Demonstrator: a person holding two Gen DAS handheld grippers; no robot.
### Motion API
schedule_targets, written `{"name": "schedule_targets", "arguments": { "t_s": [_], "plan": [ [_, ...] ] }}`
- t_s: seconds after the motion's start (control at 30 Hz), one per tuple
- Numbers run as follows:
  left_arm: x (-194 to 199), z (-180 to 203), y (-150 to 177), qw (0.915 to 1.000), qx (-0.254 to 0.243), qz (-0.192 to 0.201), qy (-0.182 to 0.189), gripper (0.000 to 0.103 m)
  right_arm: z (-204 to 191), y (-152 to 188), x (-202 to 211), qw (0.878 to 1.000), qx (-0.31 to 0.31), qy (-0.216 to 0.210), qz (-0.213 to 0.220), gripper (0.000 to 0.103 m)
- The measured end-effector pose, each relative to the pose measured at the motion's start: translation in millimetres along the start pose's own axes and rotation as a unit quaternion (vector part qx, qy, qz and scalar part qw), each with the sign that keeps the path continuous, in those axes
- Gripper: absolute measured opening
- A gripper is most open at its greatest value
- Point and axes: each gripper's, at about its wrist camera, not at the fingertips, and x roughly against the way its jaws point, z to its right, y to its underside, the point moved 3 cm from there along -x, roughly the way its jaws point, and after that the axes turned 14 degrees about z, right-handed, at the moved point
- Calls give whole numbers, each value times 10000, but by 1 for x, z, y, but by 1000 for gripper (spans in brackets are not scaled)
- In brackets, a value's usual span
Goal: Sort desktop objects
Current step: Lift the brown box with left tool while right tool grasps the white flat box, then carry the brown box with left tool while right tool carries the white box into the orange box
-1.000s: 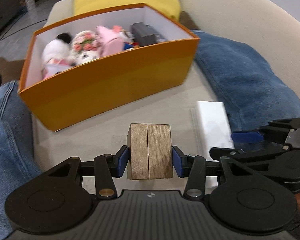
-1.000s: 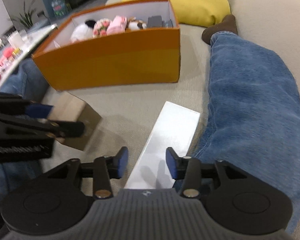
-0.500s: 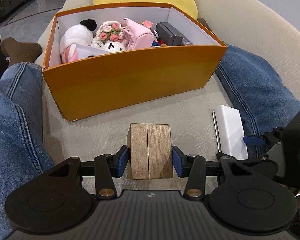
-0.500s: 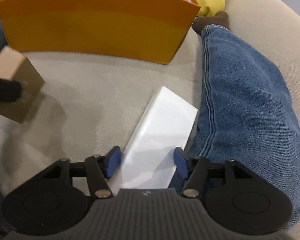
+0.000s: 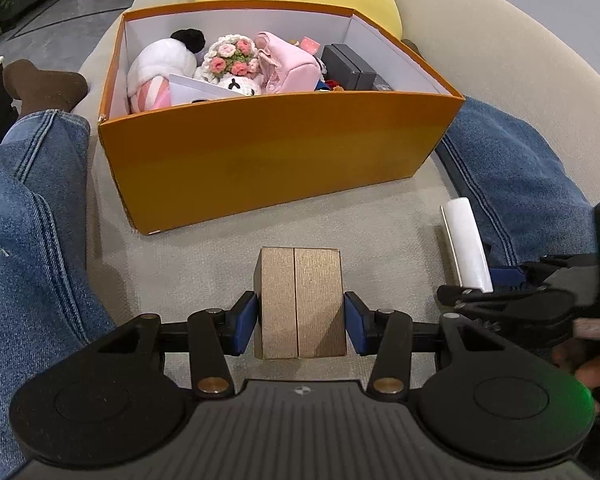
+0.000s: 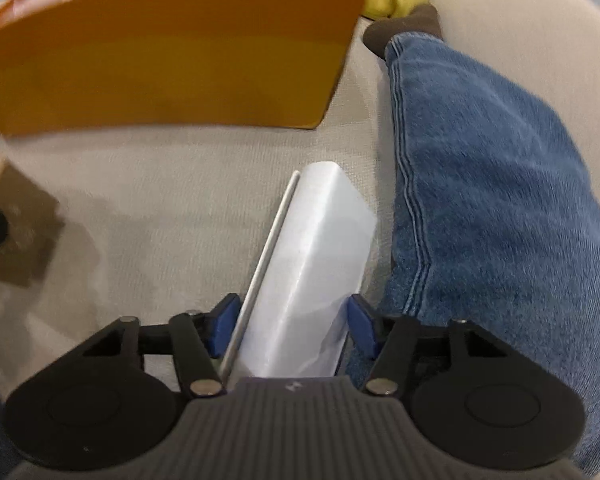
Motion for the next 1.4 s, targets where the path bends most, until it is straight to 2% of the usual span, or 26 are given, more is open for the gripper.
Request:
{"name": "schedule_targets", "arguments": {
  "t_s": [0.2,0.37,0.5,0.63,0.73,1.0,1.13,1.27,1.4],
  "plan": [
    [0,1,2,9998,-158,-28,-66,53,10,-14,10,9938,-462,-1009,-92,33],
    [-10,-2,7,9989,-324,-171,-291,54,12,-23,3,9912,-357,-1235,-315,31],
    [-16,-3,7,9986,-322,-245,-347,53,10,-24,4,9901,-167,-1360,-304,31],
    [-5,2,-5,9989,-395,-62,-253,53,10,-30,3,9869,62,-1578,-323,31],
    [10,2,-23,9996,-269,69,55,53,16,-39,14,9820,-5,-1858,-334,31],
    [57,14,-89,9947,-644,596,544,53,19,-94,79,9694,605,-2338,452,31],
    [68,15,-128,9915,-857,847,494,53,16,-128,103,9607,1105,-2373,923,31],
    [55,14,-165,9896,-982,951,439,53,3,-162,106,9481,1718,-2323,1326,31],
    [21,7,-184,9923,-957,639,454,53,-11,-194,86,9310,2287,-2421,1495,31]
  ]
}}
